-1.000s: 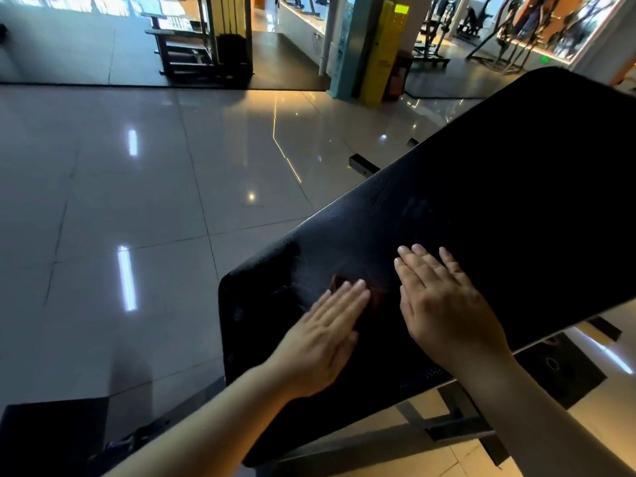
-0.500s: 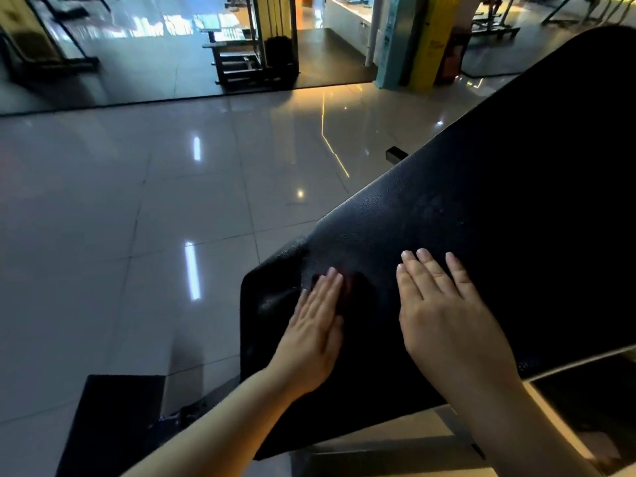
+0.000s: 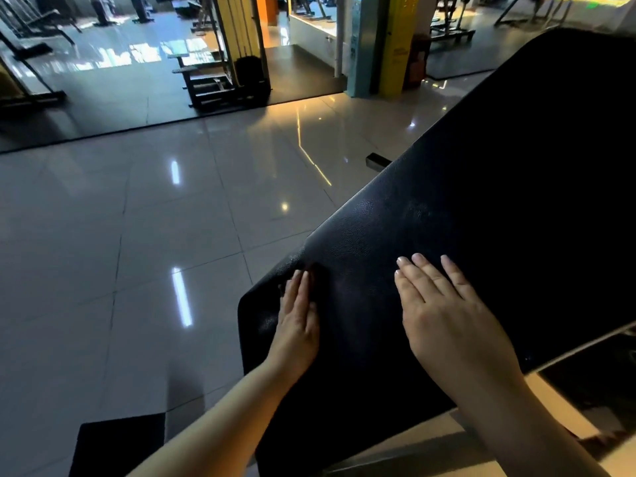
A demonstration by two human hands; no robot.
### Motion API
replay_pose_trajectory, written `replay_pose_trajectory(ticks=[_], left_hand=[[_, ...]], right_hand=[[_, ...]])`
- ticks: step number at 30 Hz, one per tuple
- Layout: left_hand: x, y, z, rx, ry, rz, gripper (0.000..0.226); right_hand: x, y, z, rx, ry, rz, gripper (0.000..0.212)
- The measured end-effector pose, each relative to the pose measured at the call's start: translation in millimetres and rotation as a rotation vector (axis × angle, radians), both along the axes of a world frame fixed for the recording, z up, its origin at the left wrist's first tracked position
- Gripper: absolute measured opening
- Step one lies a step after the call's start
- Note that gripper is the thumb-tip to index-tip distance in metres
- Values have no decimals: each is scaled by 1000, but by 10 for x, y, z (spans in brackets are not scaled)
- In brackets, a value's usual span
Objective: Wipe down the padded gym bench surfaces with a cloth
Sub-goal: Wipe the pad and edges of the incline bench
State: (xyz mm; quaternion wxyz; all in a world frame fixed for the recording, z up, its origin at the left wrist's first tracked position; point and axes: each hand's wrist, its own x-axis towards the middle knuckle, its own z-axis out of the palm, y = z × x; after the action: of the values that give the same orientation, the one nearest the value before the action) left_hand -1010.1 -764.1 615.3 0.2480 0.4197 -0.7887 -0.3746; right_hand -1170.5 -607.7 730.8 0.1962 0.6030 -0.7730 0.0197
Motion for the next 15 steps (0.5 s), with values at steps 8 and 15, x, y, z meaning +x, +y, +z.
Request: replay_pose_trajectory(ticks=[8, 15], left_hand=[[361, 243, 170, -328, -49, -638, 59], [129, -402, 55, 49, 19, -339, 78]], right_hand=[[399, -19, -272, -48, -66, -228, 54], [912, -92, -616, -83, -88, -391, 55]])
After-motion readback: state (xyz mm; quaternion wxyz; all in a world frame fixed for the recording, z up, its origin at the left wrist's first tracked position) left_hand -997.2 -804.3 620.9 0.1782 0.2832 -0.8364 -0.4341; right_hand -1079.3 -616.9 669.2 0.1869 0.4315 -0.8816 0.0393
